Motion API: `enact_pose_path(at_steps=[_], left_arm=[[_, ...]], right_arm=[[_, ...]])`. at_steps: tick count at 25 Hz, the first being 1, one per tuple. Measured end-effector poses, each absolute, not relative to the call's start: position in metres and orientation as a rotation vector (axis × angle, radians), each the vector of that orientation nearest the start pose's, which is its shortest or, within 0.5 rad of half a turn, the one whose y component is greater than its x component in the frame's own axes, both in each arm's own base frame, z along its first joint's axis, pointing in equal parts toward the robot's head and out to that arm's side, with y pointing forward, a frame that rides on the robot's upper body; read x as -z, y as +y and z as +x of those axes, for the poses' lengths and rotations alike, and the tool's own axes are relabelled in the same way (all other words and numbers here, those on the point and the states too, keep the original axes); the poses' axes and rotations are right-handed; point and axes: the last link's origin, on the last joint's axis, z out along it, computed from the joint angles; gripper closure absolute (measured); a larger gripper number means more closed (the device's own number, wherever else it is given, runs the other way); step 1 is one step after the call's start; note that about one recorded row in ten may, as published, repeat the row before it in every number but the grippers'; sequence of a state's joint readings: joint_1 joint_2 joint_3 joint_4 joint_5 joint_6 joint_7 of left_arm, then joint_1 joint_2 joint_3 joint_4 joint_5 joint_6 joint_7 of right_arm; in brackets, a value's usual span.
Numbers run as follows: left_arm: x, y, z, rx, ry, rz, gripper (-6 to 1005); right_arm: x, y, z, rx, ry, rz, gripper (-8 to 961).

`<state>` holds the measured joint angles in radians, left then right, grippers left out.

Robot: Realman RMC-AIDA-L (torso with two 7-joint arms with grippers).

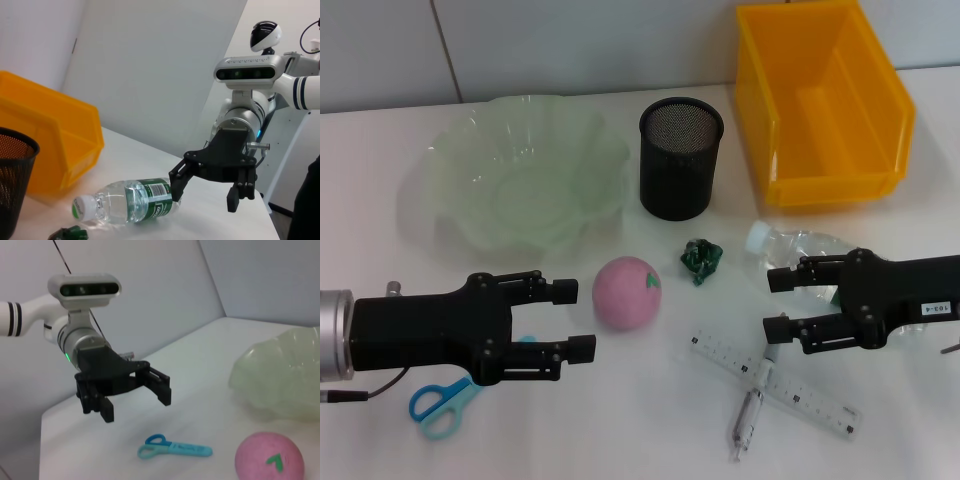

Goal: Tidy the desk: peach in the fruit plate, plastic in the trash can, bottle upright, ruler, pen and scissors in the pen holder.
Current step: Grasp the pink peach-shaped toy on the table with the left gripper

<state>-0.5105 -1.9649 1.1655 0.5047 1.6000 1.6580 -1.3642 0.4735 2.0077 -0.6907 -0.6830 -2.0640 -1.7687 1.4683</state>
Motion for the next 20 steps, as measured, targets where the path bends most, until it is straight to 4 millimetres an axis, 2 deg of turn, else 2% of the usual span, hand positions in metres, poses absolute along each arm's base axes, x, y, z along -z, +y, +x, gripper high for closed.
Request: enact_pose_path(at_steps=[14, 20], left_arm=[[0.009, 0.304, -0.245, 0.796, -0.652, -3.015, 224], [0.007, 0.312, -0.236, 0.783, -0.588, -3.021, 235]], right_arm=[[-0.030, 0.298, 0.283, -0.611, 0.727, -2.894, 177], [-0.030, 0.297, 0.283, -0.612, 0.728, -2.897, 177]])
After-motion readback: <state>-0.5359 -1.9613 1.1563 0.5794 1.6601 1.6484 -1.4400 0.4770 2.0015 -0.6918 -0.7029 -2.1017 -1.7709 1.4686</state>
